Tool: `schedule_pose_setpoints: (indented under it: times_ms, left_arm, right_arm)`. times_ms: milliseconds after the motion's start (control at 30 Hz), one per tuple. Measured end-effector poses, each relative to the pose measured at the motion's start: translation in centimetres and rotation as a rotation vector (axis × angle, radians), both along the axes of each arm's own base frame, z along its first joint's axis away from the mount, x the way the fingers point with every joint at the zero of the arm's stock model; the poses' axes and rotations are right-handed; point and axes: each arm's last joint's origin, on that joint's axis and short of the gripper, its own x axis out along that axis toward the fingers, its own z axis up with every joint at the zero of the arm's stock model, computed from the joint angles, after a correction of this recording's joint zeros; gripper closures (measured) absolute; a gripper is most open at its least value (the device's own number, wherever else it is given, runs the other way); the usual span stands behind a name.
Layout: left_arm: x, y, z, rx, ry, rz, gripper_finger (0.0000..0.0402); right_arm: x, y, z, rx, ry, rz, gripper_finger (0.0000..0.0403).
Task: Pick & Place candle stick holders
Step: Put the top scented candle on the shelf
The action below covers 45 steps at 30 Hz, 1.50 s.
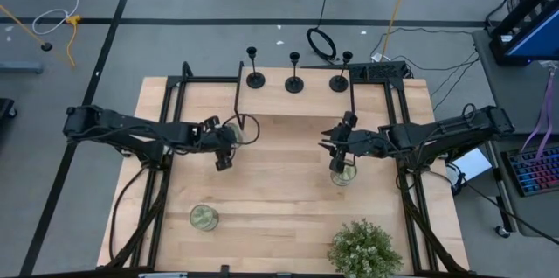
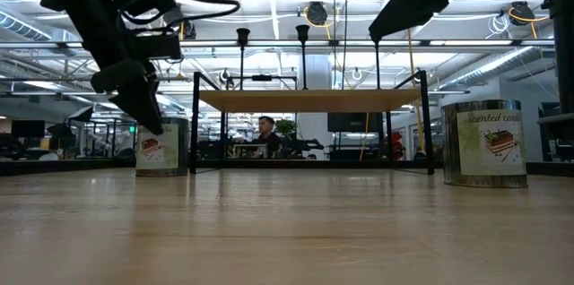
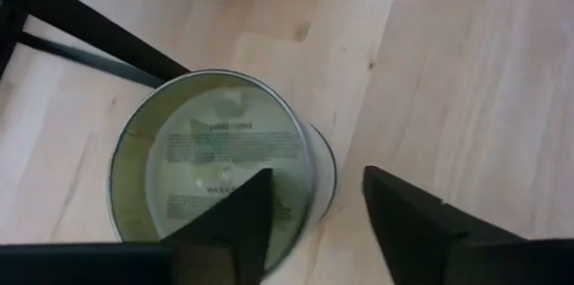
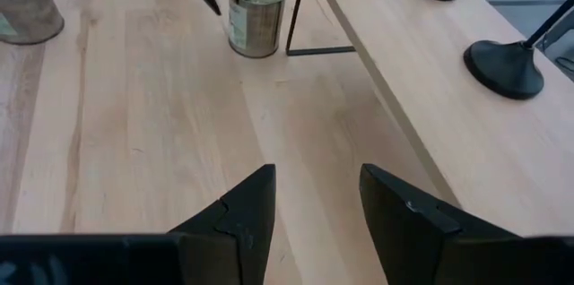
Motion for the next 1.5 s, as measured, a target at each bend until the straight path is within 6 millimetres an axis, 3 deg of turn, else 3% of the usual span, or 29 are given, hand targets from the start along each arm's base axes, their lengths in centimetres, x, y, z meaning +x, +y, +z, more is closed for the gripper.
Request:
schedule_pose_setpoints:
  times_ms: [300,367,533,667,833,900,1100,1267,1500]
  left_arm:
    - [0.2,0.0,0.7,-0.037,-0.06,0.051,0.0383]
    - [0.5,-0.2,1.5,-0.062,-0.097,0.062,0.0391]
    - [2.2,-2.7,5.3,-0.172,-0.234,-0.056,0.0396]
    - [3.5,-5.2,10.1,-0.132,-0.382,-0.15,0.0397]
    - [4.8,-5.3,15.9,-0.061,-0.492,-0.129,0.0398]
    - [5.6,-4.9,17.6,-0.011,-0.474,-0.169,0.0398]
    - [8.8,-1.5,19.3,0.053,-0.281,-0.201,0.0399]
    - [10.4,2.2,18.5,0.027,-0.208,-0.183,0.0399]
    - [9.8,7.8,17.1,0.015,-0.128,-0.038,0.0399]
  right_arm:
    - [0.1,0.3,-0.1,0.069,0.011,0.095,0.0248]
    - [0.1,0.3,-0.1,0.072,0.011,0.099,0.0248]
    - [0.1,0.3,-0.1,0.072,0.009,0.099,0.0248]
    - [0.2,0.4,0.1,0.074,-0.007,0.099,0.0248]
    - [0.3,0.4,0.3,0.063,-0.034,0.109,0.0248]
    - [0.3,0.4,0.3,0.059,-0.035,0.112,0.0248]
    - [0.3,0.4,0.4,0.062,-0.036,0.11,0.0248]
    - [0.3,0.4,0.4,0.062,-0.036,0.11,0.0248]
    - [0.3,0.4,0.2,0.062,-0.023,0.111,0.0248]
